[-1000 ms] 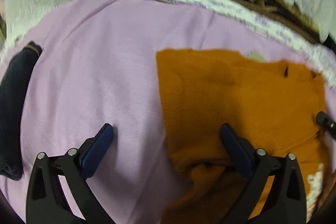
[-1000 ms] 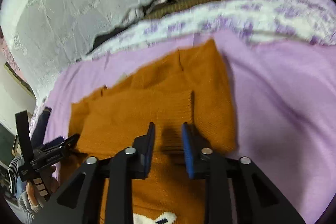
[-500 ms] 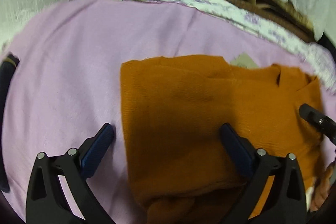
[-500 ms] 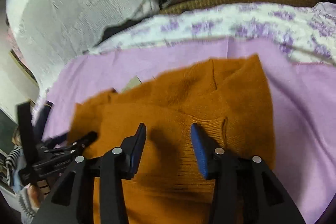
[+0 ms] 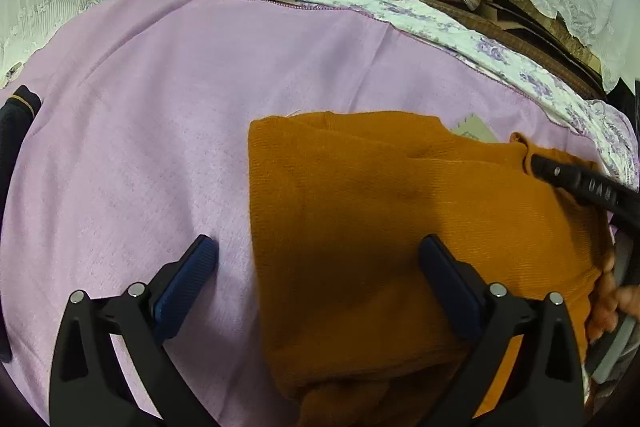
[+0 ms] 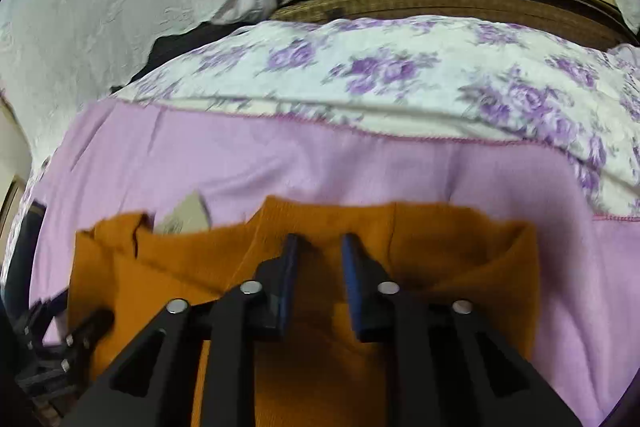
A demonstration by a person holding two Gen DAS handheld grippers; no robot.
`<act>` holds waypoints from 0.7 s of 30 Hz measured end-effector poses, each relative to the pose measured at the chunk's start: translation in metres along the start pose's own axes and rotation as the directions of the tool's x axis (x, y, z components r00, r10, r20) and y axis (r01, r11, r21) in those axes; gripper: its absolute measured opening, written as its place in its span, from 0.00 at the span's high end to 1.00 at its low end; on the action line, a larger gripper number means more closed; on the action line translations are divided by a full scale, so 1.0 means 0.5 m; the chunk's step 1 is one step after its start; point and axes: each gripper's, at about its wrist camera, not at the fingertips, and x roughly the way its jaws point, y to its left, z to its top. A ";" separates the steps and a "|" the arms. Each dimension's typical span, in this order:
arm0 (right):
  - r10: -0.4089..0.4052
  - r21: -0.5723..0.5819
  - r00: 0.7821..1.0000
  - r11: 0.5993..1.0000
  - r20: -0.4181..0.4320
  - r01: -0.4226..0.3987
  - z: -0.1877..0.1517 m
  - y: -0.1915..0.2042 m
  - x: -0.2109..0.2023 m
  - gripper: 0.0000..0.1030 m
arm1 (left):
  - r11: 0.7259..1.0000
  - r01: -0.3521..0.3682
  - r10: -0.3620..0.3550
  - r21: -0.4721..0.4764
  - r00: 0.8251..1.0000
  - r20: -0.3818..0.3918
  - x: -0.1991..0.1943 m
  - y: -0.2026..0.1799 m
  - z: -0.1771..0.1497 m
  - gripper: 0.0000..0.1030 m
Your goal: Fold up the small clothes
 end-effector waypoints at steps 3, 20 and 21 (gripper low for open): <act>0.033 0.048 0.996 0.998 0.079 -0.036 -0.009 -0.011 -0.060 0.77 | 1.000 0.010 -0.010 -0.009 1.000 0.003 -0.008 0.006 -0.004 0.04; 0.097 -0.079 0.987 0.993 0.126 -0.088 -0.304 -0.027 -0.330 0.48 | 0.995 0.065 -0.061 0.073 0.997 -0.049 -0.150 0.010 -0.185 0.04; 0.091 -0.084 0.988 0.993 0.125 -0.080 -0.330 -0.034 -0.345 0.48 | 0.994 0.067 -0.063 0.082 0.997 -0.055 -0.161 0.011 -0.208 0.04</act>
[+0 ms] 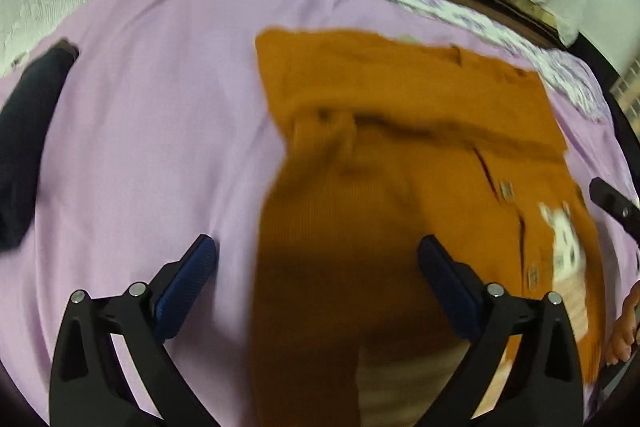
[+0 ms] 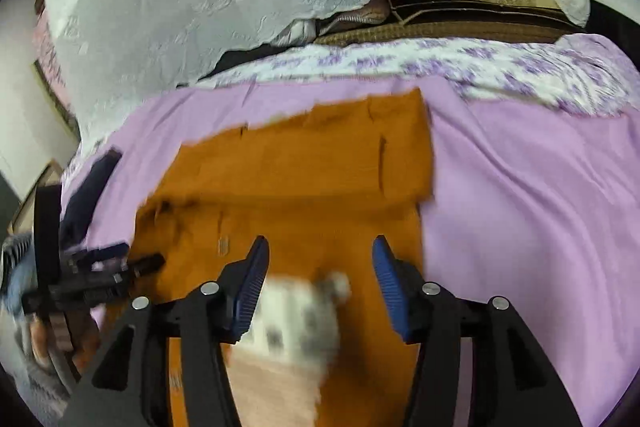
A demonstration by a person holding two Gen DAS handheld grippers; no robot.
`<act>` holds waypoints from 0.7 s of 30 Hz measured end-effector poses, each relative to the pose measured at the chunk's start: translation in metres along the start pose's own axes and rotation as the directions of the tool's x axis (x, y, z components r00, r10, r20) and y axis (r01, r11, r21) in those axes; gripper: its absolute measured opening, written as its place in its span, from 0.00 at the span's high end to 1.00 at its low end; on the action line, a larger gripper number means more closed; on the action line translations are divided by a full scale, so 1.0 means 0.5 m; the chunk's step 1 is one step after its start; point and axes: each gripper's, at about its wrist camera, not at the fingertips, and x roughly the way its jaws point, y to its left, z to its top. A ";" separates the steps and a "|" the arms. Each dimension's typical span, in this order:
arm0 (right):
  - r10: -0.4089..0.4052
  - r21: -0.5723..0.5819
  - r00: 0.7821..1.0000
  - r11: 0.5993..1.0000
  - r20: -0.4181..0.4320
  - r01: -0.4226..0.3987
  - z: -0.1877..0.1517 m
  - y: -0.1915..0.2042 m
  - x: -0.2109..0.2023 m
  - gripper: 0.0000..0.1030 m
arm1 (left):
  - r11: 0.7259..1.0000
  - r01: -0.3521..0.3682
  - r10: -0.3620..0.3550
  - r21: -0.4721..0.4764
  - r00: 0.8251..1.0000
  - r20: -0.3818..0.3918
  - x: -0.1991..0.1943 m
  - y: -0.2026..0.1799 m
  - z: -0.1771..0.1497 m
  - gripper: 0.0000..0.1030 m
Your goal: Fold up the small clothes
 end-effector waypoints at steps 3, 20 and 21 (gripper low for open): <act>-0.002 0.061 1.000 0.998 -0.011 0.003 -0.054 -0.035 -0.036 0.48 | 1.000 0.008 -0.008 0.023 1.000 0.005 -0.028 -0.008 -0.047 0.04; 0.341 0.386 0.938 0.874 -0.056 -0.294 -0.205 -0.108 -0.088 0.48 | 0.887 0.441 -0.445 -0.133 0.896 0.005 -0.121 0.041 -0.193 0.04; 0.353 0.391 0.933 0.870 -0.068 -0.301 -0.201 -0.105 -0.077 0.48 | 0.878 0.455 -0.460 -0.146 0.888 -0.001 -0.113 0.041 -0.188 0.04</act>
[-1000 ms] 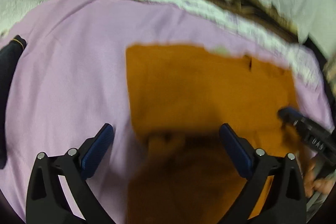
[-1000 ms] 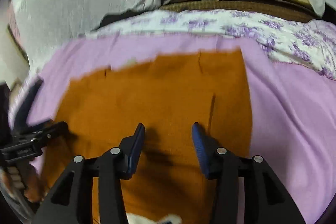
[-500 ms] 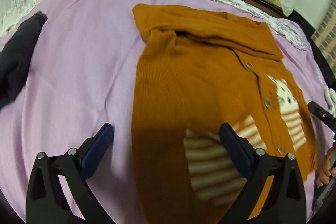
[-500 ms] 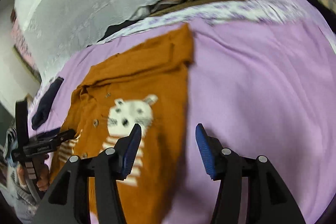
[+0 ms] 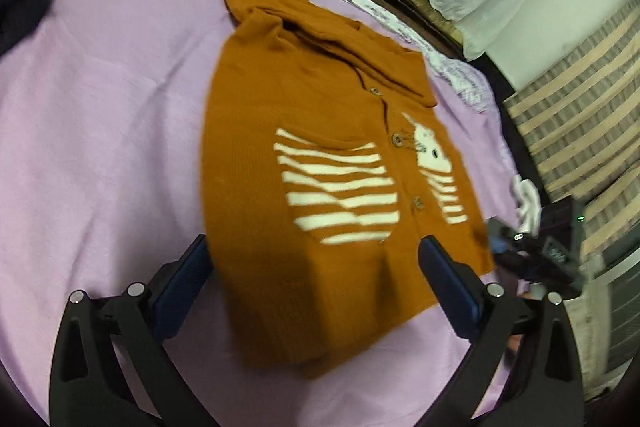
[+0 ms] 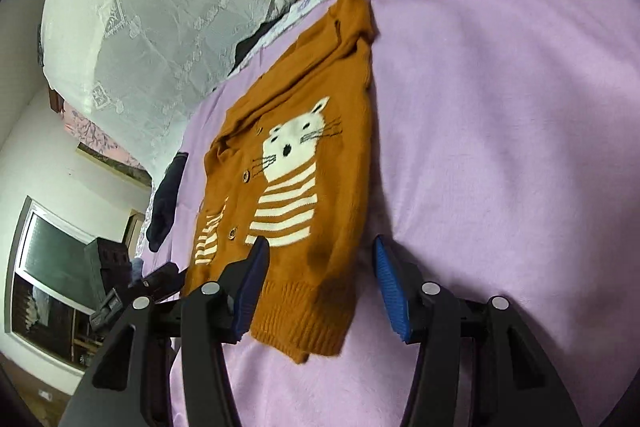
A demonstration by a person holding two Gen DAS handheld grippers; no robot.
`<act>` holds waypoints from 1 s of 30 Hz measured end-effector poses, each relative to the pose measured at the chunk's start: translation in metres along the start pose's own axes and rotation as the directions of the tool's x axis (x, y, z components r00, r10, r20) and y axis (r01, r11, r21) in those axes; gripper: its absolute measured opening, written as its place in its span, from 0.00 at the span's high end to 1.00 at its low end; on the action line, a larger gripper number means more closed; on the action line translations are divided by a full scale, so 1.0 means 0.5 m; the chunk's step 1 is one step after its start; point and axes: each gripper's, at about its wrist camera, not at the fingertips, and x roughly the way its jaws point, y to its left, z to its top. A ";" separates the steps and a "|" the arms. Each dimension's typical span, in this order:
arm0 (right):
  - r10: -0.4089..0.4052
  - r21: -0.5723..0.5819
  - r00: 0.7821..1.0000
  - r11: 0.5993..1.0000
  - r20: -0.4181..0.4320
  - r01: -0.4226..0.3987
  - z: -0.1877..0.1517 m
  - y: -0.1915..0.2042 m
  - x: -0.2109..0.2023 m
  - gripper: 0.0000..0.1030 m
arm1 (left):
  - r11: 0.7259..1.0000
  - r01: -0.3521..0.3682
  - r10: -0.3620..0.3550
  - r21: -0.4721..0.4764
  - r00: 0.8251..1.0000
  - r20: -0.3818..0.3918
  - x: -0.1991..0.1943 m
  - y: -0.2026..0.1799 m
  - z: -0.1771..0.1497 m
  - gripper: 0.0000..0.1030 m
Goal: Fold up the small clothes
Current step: 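Grasp the ribbed hem of the orange cardigan with both tools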
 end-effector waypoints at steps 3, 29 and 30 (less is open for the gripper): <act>0.021 0.023 0.999 1.000 -0.031 -0.021 0.017 0.002 0.027 0.58 | 0.997 0.062 -0.063 -0.048 0.998 -0.013 0.022 0.014 0.028 0.04; -0.031 -0.063 0.999 0.998 -0.011 0.030 -0.019 0.028 0.031 0.92 | 1.000 0.019 -0.019 -0.007 1.000 0.007 0.021 -0.012 -0.006 0.79; -0.033 -0.073 0.999 0.997 0.004 0.033 -0.022 0.033 0.026 0.94 | 0.999 0.036 -0.036 -0.001 0.999 -0.001 0.021 -0.015 -0.008 0.91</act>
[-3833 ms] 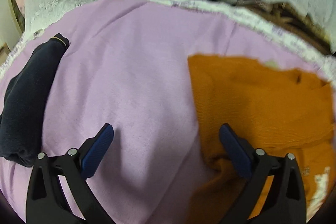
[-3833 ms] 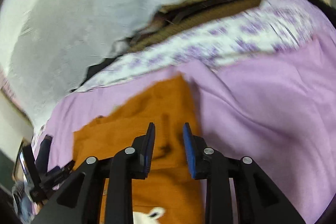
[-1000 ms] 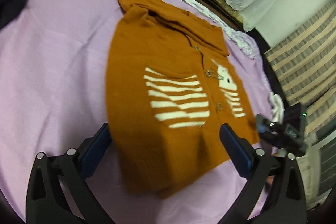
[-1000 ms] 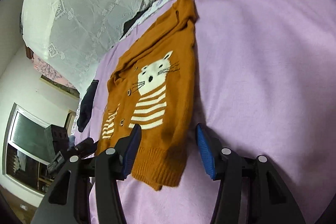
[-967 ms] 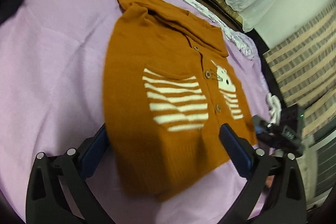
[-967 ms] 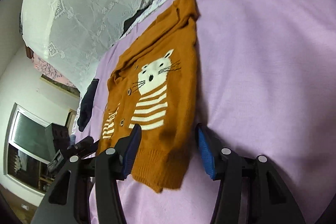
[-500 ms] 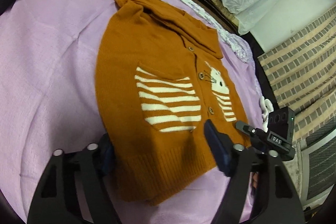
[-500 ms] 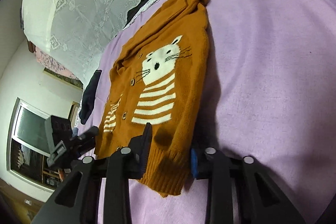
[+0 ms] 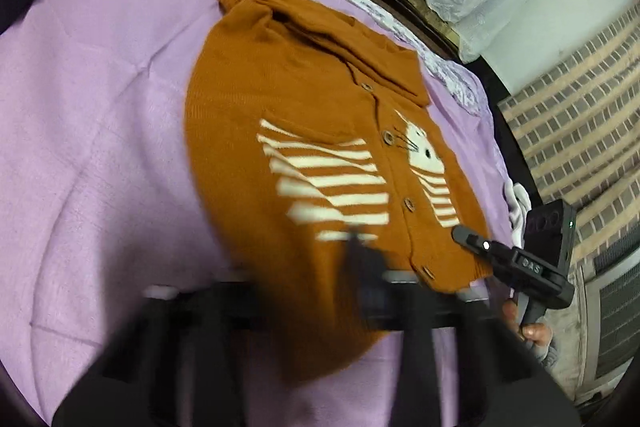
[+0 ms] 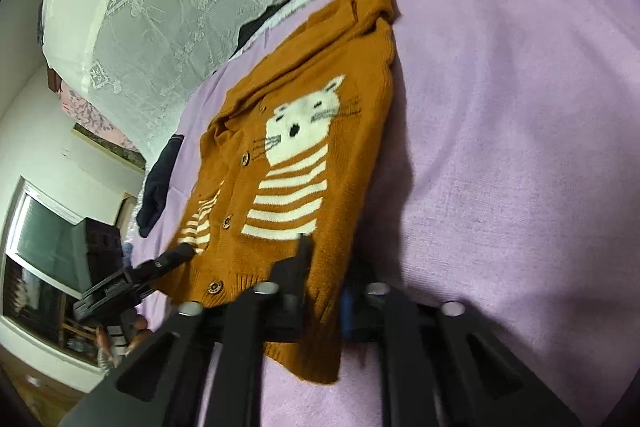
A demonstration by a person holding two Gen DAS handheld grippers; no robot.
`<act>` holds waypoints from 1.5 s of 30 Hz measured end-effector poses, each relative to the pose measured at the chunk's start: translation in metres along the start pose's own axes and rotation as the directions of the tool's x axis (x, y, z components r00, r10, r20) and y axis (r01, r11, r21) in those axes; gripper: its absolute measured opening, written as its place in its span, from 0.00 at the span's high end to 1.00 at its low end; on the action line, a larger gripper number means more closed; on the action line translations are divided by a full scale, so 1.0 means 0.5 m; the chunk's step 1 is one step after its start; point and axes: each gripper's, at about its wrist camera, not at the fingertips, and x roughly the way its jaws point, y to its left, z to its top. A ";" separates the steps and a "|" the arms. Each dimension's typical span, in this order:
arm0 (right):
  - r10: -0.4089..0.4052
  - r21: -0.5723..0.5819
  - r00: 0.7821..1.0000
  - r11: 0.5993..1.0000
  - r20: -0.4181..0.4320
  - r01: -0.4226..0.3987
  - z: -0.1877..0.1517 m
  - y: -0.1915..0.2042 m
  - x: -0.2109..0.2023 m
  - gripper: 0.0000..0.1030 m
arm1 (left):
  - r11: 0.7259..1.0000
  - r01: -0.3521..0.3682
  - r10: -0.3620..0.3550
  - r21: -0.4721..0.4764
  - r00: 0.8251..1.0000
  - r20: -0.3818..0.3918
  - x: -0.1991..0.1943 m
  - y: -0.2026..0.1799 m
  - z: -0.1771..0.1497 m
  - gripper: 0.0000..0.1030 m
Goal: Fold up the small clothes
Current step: 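Grasp the ribbed hem of the orange cardigan with both tools, then lift the hem with both tools and fold it toward the collar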
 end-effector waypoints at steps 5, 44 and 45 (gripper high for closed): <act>0.019 -0.023 0.997 1.000 0.074 -0.017 -0.008 0.010 -0.043 0.95 | 0.999 -0.017 0.015 0.045 0.998 0.059 -0.034 -0.023 -0.015 0.92; 0.185 0.068 0.981 0.980 0.055 -0.189 0.096 0.036 -0.062 0.95 | 0.990 -0.081 0.067 0.113 0.990 0.125 -0.078 -0.091 0.101 0.91; 0.184 0.070 0.982 0.980 0.052 -0.187 0.102 0.036 -0.058 0.95 | 0.990 -0.083 0.069 0.114 0.990 0.124 -0.075 -0.091 0.108 0.91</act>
